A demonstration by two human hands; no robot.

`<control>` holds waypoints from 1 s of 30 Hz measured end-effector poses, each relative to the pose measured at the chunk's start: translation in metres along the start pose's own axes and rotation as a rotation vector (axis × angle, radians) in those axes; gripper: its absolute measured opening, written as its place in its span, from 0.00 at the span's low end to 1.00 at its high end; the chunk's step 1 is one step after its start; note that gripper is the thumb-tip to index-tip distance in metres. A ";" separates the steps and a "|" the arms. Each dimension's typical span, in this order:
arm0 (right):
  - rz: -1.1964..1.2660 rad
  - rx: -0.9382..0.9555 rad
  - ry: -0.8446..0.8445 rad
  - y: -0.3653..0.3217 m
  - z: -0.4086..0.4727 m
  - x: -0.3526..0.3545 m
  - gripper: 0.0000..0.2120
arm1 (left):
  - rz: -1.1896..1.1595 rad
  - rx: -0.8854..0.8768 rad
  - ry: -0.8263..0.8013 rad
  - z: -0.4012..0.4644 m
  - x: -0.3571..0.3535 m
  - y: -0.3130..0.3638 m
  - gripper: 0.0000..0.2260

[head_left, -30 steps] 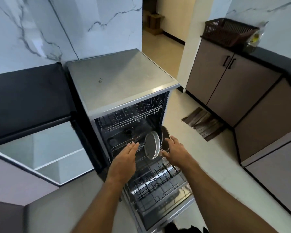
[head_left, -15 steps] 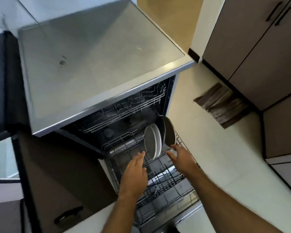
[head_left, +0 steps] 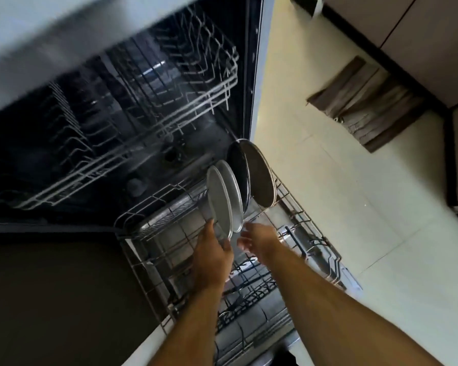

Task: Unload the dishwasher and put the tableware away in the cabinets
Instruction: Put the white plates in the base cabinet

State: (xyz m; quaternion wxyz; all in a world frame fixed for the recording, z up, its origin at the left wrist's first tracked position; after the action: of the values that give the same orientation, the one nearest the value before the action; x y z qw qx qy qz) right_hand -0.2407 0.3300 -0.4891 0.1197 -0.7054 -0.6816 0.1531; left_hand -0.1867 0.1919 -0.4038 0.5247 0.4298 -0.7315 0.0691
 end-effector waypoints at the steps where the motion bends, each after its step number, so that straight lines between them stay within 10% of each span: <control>1: -0.194 0.113 0.023 -0.008 0.011 -0.002 0.06 | -0.024 0.011 -0.004 0.012 -0.007 0.000 0.27; 6: -0.936 0.563 0.005 -0.028 0.018 -0.025 0.06 | -0.032 0.069 -0.071 0.066 -0.036 0.013 0.25; 21: -0.869 0.568 0.040 -0.033 -0.027 -0.020 0.15 | 0.017 0.089 0.042 0.038 0.000 0.014 0.10; 30: -1.122 0.686 0.089 -0.021 -0.173 0.000 0.15 | -0.445 0.378 0.114 -0.084 0.099 -0.020 0.15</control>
State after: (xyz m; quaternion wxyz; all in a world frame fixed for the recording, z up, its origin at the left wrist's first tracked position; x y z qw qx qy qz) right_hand -0.1942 0.3377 -0.3209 0.4273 -0.1706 -0.8528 0.2469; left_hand -0.1212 0.1710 -0.2924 0.4779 0.6651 -0.5628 0.1116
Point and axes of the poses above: each hand's wrist, its own z-axis towards the middle knuckle, its own x-axis out of the back of the hand, y = z × x, the point moved 9 cm from there along z, towards the middle knuckle, and after that the axes turned 12 degrees about z, right-handed, at the moved point
